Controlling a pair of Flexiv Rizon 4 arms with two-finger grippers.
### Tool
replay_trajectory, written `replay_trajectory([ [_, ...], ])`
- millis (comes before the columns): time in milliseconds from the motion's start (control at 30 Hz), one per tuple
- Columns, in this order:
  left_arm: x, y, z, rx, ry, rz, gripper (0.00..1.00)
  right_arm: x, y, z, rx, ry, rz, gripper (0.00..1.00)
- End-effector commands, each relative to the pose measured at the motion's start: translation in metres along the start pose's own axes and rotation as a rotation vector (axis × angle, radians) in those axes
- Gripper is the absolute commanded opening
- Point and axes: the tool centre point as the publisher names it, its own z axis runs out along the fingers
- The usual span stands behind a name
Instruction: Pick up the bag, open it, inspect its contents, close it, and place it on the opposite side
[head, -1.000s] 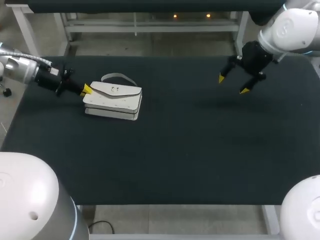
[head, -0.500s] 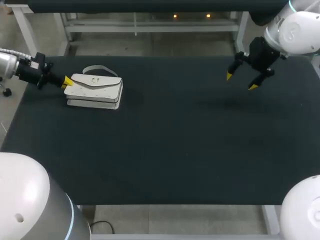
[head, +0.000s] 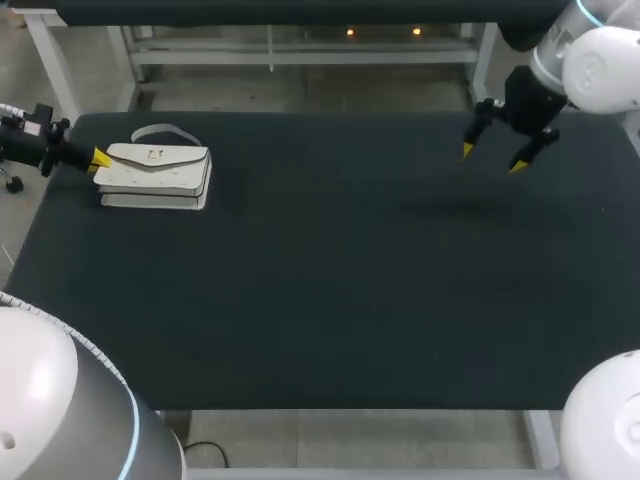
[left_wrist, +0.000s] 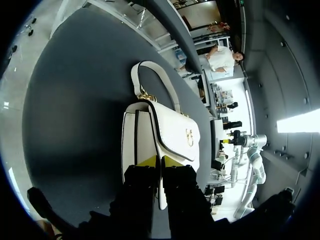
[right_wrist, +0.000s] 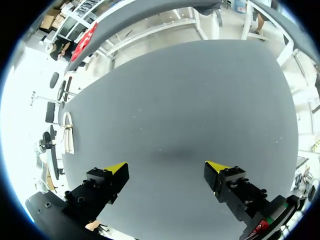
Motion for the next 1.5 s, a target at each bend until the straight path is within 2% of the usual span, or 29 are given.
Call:
replay_trajectory([
  [33, -0.013, -0.012, -0.016, -0.024, 0.036, -0.001, 0.00, 0.002, 0.000, -0.001, -0.001, -0.019, -0.007, 1.00],
  [400, -0.029, -0.036, -0.036, -0.028, 0.014, -0.002, 0.00, -0.005, -0.003, -0.005, -0.002, -0.053, 0.001, 1.00],
  [733, -0.039, -0.055, -0.048, -0.066, 0.008, -0.015, 0.00, -0.007, -0.006, -0.006, -0.005, -0.067, 0.024, 1.00],
  [933, -0.044, -0.061, -0.058, -0.097, 0.010, -0.009, 0.00, -0.007, -0.006, -0.006, -0.008, -0.078, 0.032, 1.00],
  [1167, -0.046, -0.059, -0.059, -0.130, 0.004, -0.002, 0.00, -0.005, -0.006, -0.007, -0.013, -0.084, 0.038, 1.00],
  [1200, -0.046, -0.058, -0.058, -0.132, 0.002, -0.002, 0.09, -0.004, -0.006, -0.007, -0.013, -0.085, 0.039, 1.00],
  [1267, -0.046, -0.054, -0.058, -0.136, -0.001, -0.002, 1.00, -0.004, -0.006, -0.007, -0.013, -0.086, 0.040, 1.00],
  [1500, -0.035, -0.033, -0.072, -0.111, -0.047, 0.002, 1.00, -0.004, -0.007, -0.007, -0.015, -0.075, 0.036, 1.00],
])
